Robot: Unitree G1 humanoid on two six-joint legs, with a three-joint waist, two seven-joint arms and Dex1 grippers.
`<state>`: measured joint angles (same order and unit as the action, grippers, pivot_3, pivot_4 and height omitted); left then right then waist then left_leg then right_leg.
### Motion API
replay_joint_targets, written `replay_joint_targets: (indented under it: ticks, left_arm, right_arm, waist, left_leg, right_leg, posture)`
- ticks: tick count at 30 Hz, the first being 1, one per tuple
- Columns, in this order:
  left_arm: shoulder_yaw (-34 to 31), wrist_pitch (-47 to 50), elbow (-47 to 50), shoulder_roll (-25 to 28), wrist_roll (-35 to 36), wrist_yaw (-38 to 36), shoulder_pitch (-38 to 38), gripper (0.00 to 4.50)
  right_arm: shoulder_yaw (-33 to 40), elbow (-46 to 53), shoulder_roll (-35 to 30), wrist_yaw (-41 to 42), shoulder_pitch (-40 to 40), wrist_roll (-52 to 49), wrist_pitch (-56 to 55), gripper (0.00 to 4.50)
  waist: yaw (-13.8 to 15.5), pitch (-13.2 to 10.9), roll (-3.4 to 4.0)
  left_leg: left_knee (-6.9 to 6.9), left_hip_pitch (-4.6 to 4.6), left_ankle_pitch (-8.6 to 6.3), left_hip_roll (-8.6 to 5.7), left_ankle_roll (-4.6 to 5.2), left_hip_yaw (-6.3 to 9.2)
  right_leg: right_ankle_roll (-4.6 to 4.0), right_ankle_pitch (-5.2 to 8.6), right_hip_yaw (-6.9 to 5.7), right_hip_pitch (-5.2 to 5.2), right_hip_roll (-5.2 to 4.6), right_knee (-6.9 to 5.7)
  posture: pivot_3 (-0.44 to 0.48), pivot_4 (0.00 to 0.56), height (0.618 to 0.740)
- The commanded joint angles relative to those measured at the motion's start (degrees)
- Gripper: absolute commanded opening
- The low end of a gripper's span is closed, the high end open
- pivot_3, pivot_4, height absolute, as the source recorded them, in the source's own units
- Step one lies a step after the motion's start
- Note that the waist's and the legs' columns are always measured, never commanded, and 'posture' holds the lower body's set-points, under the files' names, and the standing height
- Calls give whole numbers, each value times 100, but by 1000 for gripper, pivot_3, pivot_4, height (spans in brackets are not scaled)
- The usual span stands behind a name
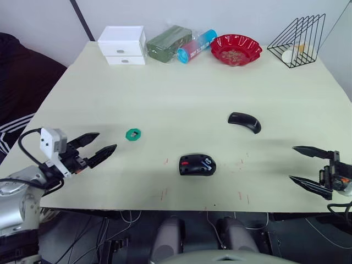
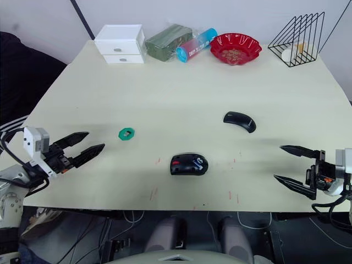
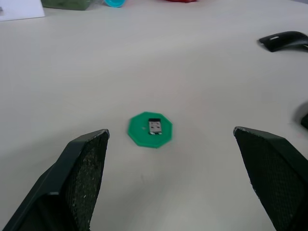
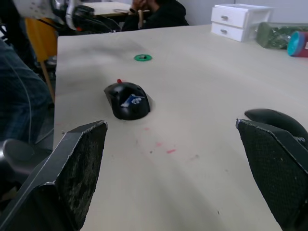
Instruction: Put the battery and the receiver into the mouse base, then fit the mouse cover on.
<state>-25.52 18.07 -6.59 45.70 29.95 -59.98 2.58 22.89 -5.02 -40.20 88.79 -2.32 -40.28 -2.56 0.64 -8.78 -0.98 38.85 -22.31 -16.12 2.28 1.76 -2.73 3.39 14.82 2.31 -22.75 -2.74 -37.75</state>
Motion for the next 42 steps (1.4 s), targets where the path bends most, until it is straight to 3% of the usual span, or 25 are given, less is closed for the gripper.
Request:
replay_joint_targets:
  ticks: [1, 5, 8, 12, 22, 42]
  left_arm:
    - [158, -166, -361, 207, -227, -59, 301, 4430]
    - [423, -130, -753, 297, -339, -248, 669, 4430]
    - [663, -263, -1043, 354, -559, -305, 951, 3772]
    - [834, -322, -1286, 368, -702, -371, 1197, 1905]
    - [1597, -671, -2316, 283, -1300, -651, 2127, 1905]
    - [1754, -1110, -2825, 45, -1553, -706, 2580, 1905]
  right_arm:
    - [7, 114, 9, -11, 100, -74, 8, 4500]
    - [-54, 112, 41, -34, 154, -53, -5, 4500]
    - [-85, 110, 78, -62, 173, -45, -39, 4500]
    - [-105, 107, 107, -89, 188, -32, -67, 4500]
    - [-125, 261, 288, -177, 68, -18, -164, 4500]
    - [-177, 341, 449, -79, 10, -42, -227, 4500]
  waist:
    - [-10, 0, 0]
    - [-9, -1, -1]
    - [-5, -1, -1]
    - [0, -1, -1]
    - [0, -1, -2]
    - [1, -1, -2]
  left_leg:
    - [0, 0, 0, 0, 0, 0]
    - [0, -1, 0, 0, 0, 0]
    - [0, -1, 0, 0, 0, 0]
    - [0, -2, 0, -2, 0, 0]
    - [4, -10, 0, -4, 0, -4]
    - [22, -23, 0, -4, 0, -1]
  right_leg:
    - [0, 0, 0, 0, 0, 0]
    - [0, 0, -3, -1, 1, -1]
    - [1, 0, -2, -1, 1, -3]
    - [1, -1, -2, -1, 1, -5]
    - [1, -1, -12, -2, 4, -6]
    - [2, -1, -21, -4, 4, -12]
  posture:
    - [0, 150, 740]
    - [0, 150, 740]
    - [0, 150, 740]
    - [0, 150, 740]
    - [0, 150, 740]
    - [0, 150, 740]
